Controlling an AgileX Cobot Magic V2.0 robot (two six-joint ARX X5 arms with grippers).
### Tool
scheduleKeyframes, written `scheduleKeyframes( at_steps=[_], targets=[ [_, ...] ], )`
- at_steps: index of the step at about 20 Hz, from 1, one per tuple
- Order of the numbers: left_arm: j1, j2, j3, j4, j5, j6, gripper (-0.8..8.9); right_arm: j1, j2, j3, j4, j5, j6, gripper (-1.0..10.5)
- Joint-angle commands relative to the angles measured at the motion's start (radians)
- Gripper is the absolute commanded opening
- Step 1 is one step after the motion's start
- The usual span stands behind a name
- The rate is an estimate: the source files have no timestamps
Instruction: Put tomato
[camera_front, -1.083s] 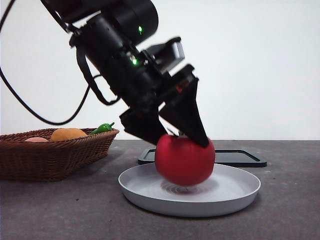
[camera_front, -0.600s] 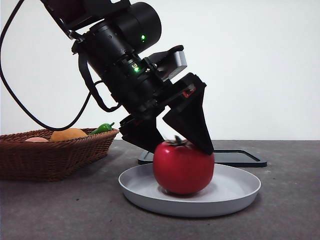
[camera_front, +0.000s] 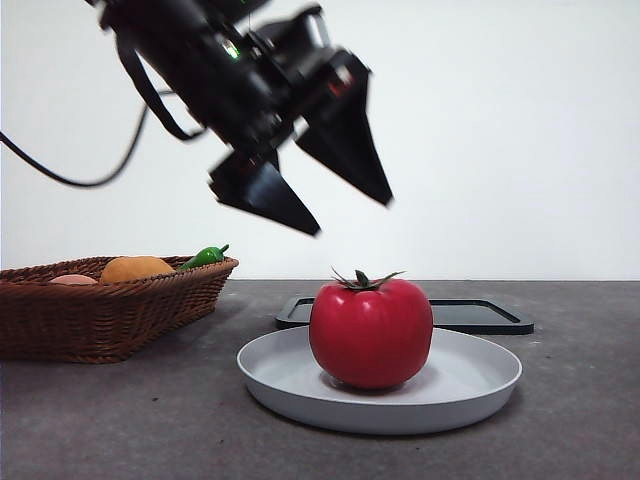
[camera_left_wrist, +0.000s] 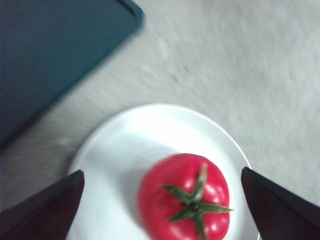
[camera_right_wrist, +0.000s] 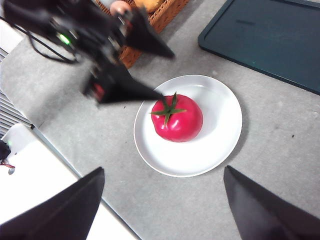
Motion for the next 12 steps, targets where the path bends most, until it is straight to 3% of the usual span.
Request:
scheduleKeyframes(
  at_steps=[1, 12],
  targets=[
    [0.032, -0.054, 0.021, -0.012, 0.001, -0.04, 5.04, 0.005, 0.006, 0.018, 0.005, 0.0, -0.004, 3.8],
    [0.314, -0.406, 0.021, -0.246, 0.01, -0.04, 5.03, 0.005, 0.007, 0.018, 0.024, 0.008, -0.006, 3.8]
  ],
)
